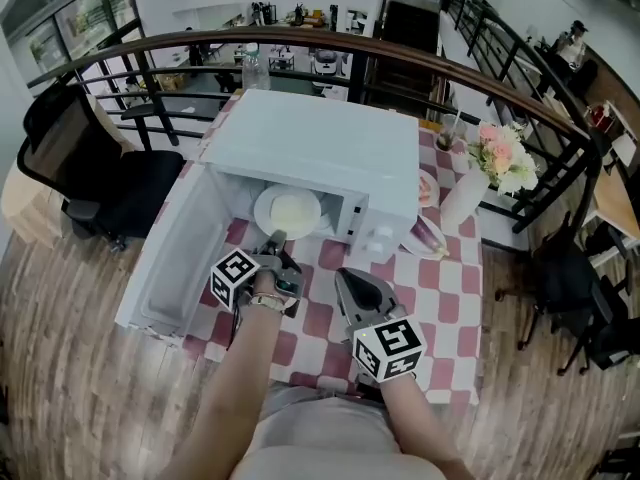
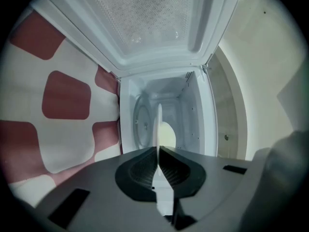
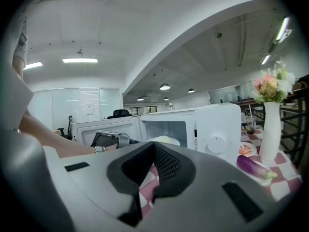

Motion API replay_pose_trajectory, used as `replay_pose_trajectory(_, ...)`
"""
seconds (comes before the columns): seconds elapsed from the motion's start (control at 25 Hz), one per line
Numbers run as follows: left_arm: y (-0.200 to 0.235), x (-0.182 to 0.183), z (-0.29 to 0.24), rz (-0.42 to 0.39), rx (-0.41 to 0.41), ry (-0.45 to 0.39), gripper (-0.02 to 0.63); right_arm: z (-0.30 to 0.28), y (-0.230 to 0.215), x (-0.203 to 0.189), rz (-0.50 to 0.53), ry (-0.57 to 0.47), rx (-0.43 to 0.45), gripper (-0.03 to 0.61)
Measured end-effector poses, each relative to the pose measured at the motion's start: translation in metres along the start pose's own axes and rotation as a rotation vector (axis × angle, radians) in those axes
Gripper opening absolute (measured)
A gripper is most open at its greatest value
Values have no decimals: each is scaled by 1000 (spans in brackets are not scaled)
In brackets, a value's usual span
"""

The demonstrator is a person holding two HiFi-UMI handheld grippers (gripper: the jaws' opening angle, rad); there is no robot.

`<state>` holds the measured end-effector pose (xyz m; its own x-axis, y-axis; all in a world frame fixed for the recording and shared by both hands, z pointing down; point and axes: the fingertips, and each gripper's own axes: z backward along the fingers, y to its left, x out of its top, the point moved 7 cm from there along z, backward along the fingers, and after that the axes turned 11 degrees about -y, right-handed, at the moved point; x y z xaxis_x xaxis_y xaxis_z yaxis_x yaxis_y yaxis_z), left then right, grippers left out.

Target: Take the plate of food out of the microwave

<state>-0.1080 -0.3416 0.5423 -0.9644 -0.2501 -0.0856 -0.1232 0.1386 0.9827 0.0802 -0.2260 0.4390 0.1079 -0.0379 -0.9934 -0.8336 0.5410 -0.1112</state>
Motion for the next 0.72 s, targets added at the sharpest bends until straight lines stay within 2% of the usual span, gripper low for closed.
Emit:
replay_pose_trajectory(0.36, -4, -3, 30, -3, -35, 19, 15, 11, 16, 4, 16, -15, 0, 23)
replay_pose_trajectory(0.72, -6, -3, 53, -18, -35, 39, 15, 16, 29, 7, 7, -24, -28, 23)
